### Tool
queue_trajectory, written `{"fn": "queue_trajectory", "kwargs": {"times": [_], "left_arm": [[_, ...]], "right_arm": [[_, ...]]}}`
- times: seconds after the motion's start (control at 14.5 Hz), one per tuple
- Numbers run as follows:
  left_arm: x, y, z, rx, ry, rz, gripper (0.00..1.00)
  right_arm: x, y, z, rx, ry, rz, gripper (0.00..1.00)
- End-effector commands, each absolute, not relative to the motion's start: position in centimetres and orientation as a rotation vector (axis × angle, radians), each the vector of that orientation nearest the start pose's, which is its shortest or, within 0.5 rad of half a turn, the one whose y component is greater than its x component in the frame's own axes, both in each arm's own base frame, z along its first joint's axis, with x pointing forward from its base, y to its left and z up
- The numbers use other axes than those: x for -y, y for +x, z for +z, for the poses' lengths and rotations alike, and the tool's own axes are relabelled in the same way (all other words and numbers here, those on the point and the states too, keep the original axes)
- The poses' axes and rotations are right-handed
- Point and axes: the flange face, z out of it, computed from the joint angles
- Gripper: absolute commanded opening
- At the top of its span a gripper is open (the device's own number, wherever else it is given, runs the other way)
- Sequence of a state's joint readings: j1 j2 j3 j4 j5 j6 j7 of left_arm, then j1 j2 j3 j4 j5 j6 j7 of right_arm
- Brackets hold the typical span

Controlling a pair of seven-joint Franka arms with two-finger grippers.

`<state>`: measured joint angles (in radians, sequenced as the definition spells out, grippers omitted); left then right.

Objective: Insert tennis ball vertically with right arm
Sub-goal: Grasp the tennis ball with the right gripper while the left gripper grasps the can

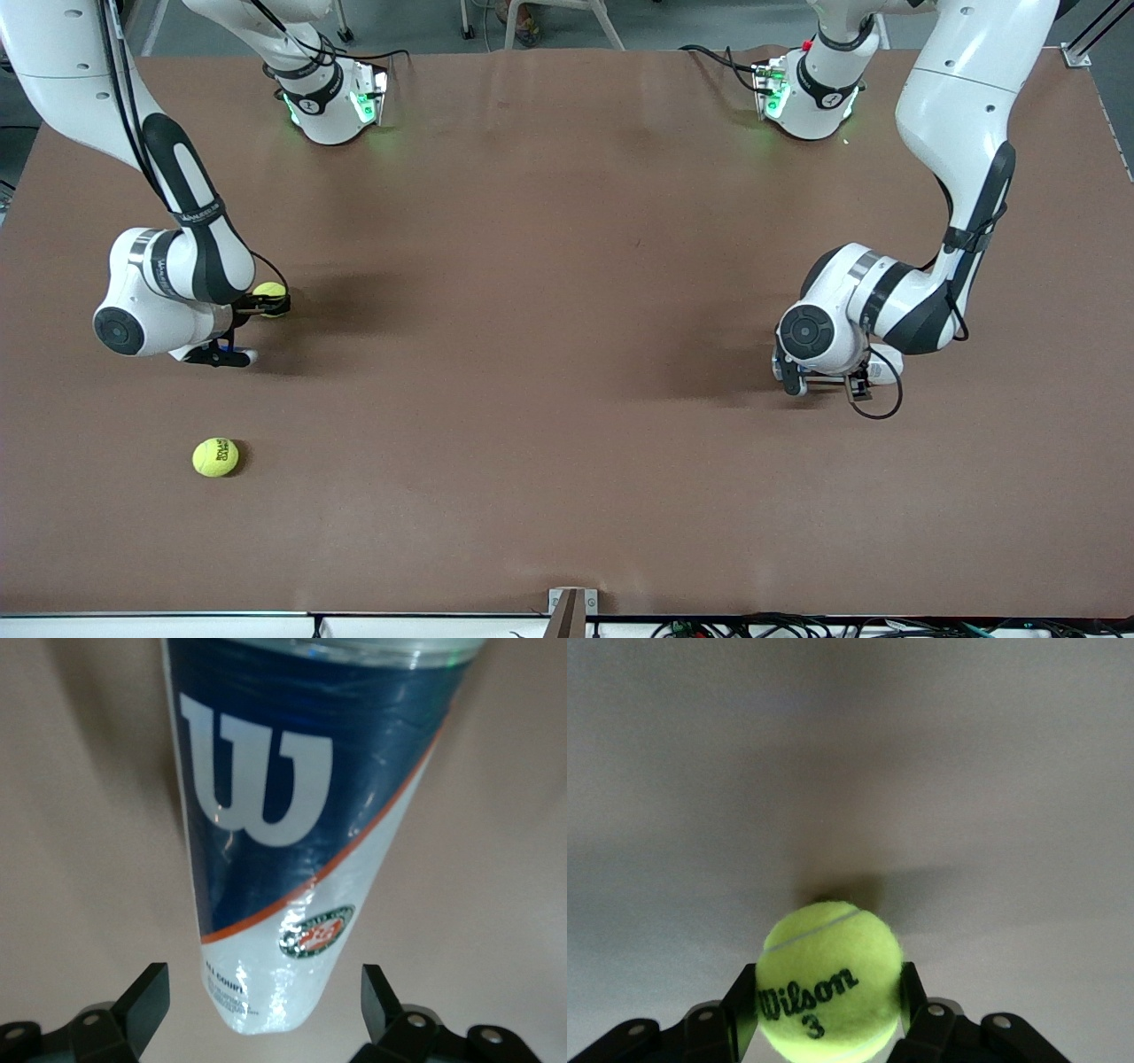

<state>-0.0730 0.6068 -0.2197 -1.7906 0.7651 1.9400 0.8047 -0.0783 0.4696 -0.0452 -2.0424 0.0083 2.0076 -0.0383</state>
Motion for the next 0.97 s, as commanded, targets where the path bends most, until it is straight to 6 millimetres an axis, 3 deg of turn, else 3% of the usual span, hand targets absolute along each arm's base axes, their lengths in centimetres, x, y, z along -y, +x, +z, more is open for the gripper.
{"fn": "queue_trajectory", "kwargs": {"times": [0.0,0.14,0.42,0.55,0.69,0.9], "left_arm": [[12.5,60.2,18.6,-1.793,-1.93,0.705,0.95],[12.4,59.9,17.7,-1.783,-1.942,0.718,0.95],[11.6,59.9,16.8,-1.791,-1.901,0.734,0.92],[11.5,60.0,16.8,-1.788,-1.902,0.734,0.88],[11.7,60.0,16.4,-1.797,-1.907,0.716,0.86],[11.9,60.0,15.6,-1.812,-1.913,0.697,0.83]], "right_arm": [[6.0,53.0,18.5,-0.188,-2.975,0.752,0.42],[5.9,54.0,20.4,-0.177,-2.981,0.714,0.4],[5.9,59.8,29.6,-0.149,-3.0,0.624,0.4],[3.9,61.9,32.9,-0.09,-3.026,0.549,0.39],[1.7,62.9,34.3,-0.05,-3.038,0.5,0.39],[-2.5,63.0,34.6,-0.027,-2.962,0.482,0.39]]}}
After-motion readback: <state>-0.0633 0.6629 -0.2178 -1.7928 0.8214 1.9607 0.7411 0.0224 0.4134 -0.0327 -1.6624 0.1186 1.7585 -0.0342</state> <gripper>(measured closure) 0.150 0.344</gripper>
